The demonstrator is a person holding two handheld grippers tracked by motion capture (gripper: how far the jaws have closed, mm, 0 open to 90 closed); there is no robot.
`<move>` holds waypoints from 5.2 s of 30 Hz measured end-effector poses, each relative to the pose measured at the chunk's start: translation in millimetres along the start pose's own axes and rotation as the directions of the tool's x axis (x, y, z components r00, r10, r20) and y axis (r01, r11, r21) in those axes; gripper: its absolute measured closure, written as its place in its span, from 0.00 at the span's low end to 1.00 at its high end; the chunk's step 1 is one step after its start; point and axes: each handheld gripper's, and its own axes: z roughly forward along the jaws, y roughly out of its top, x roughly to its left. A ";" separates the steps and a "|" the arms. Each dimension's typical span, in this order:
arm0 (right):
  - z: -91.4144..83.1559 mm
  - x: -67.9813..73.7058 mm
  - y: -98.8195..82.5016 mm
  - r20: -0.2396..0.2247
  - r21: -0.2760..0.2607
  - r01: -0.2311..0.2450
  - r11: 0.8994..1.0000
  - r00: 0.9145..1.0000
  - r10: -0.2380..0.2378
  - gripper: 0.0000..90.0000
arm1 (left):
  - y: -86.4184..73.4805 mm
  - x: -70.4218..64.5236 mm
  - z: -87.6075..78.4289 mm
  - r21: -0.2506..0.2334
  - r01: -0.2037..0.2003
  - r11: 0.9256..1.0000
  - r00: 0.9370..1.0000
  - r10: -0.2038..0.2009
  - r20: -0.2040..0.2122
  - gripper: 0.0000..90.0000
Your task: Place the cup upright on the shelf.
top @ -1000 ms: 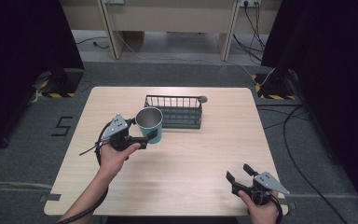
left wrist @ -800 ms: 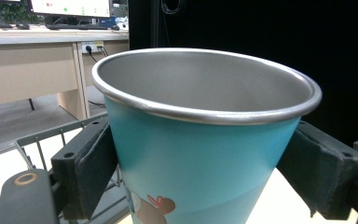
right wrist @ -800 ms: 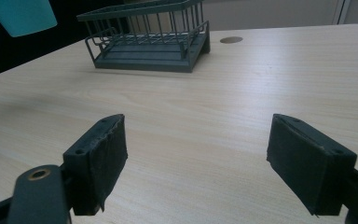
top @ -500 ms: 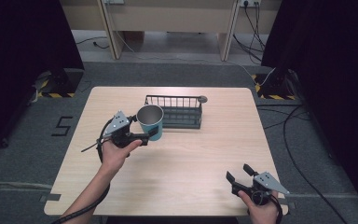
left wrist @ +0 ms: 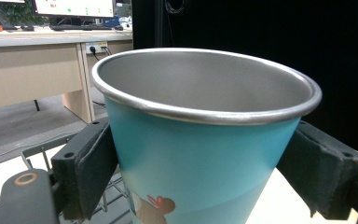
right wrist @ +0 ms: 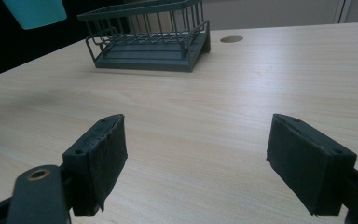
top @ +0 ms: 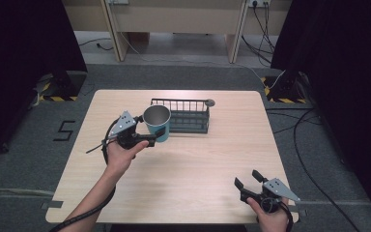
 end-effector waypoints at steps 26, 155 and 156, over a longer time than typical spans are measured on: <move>0.2 -0.1 0.0 -0.002 0.003 -0.003 1.000 1.000 0.003 0.23 | 6.2 5.6 15.1 0.001 0.007 1.000 1.000 -0.007 -0.011 0.17; -2.1 -1.4 -1.5 -0.009 0.001 -0.014 1.000 1.000 0.014 0.23 | 27.7 43.3 113.6 0.062 0.041 0.997 0.994 -0.035 -0.103 0.17; -2.1 -1.3 -1.6 -0.010 0.001 -0.015 1.000 1.000 0.015 0.23 | 27.3 43.6 114.3 0.063 0.043 0.997 0.994 -0.036 -0.104 0.17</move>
